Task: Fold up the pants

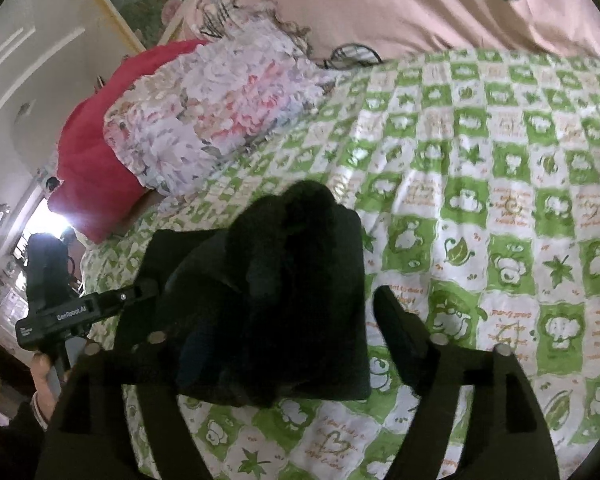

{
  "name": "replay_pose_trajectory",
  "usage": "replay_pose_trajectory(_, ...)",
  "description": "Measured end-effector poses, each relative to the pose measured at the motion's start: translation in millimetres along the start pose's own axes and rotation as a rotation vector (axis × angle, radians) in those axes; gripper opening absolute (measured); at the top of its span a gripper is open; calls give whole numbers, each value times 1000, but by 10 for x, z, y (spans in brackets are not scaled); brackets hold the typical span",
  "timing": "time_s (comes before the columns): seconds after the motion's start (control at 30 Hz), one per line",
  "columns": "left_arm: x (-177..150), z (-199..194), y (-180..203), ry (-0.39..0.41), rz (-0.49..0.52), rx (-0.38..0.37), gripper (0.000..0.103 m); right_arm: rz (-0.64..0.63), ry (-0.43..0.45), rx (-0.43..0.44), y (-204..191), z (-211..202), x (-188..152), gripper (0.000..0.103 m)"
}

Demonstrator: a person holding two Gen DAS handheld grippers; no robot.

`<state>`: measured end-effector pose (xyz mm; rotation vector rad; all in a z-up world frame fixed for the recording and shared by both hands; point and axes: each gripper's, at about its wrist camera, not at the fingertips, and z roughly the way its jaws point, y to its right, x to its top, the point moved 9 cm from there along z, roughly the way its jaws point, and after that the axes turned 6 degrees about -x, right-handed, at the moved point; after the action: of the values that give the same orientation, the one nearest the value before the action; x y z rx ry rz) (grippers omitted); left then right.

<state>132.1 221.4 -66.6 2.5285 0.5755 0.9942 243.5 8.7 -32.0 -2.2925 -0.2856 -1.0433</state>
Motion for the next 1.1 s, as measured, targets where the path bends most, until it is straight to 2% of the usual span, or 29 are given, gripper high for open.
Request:
replay_pose_trajectory(0.1, -56, -80, 15, 6, 15, 25, 81, -26, 24, -12, -64, -100, 11, 86)
replay_pose_trajectory(0.3, -157, -230, 82, 16, 39, 40, 81, -71, 40, -34, -165, -215, -66, 94)
replay_pose_trajectory(0.73, -403, -403, 158, 31, 96, 99, 81, -135, 39, -74, -270, -382, -327, 97)
replay_pose_trajectory(1.1, -597, -524, 209, 72, 179, 205, 82, -232, 64, -121, -427, -470, -530, 100)
